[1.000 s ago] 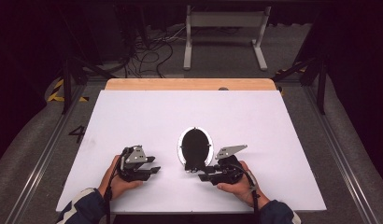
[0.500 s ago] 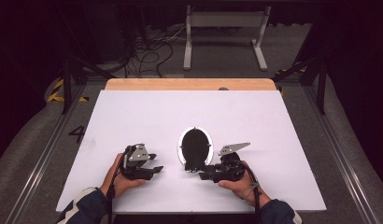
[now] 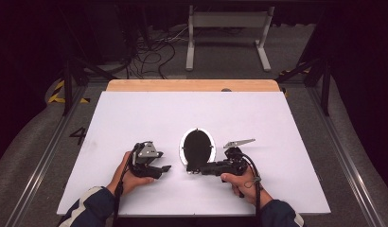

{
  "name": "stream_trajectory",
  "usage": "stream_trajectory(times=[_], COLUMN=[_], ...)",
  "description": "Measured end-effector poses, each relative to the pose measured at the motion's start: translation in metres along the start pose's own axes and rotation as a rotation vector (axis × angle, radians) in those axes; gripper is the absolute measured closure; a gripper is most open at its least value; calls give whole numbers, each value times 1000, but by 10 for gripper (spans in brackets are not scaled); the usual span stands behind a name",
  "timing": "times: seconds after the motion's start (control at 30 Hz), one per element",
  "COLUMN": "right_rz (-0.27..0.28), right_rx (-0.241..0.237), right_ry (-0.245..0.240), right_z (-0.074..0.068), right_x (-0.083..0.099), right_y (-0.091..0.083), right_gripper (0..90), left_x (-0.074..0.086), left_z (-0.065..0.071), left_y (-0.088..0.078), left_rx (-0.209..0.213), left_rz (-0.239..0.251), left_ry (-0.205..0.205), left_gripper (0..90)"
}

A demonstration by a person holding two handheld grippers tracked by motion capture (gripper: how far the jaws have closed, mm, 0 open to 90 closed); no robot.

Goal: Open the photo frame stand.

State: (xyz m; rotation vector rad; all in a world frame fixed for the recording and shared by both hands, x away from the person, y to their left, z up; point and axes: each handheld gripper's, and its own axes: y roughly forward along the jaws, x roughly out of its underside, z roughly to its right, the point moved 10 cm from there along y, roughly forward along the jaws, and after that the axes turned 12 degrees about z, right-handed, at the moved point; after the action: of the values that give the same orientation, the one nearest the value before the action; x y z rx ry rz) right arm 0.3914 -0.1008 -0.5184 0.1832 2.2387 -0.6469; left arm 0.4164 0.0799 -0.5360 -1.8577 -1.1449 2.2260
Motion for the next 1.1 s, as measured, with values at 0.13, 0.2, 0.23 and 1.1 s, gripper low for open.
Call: stream_trajectory(times=[0.13, 0.2, 0.23, 1.1], right_rz=[15, 22, 39, -91], right_rx=[20, 42, 26, 17], right_ry=[-6, -17, 1, 9], right_z=[0, 1, 0, -4], right_x=[-4, -8, -11, 7], right_y=[-1, -2, -3, -1], right_gripper=[541, 536, 541, 474], left_x=[-5, -7, -8, -12], left_z=[3, 5, 5, 12], left_y=[8, 11, 12, 20], left_rx=[12, 14, 16, 39], left_rz=[3, 3, 4, 1], left_ry=[2, 12, 15, 26], left_gripper=[378, 375, 373, 341])
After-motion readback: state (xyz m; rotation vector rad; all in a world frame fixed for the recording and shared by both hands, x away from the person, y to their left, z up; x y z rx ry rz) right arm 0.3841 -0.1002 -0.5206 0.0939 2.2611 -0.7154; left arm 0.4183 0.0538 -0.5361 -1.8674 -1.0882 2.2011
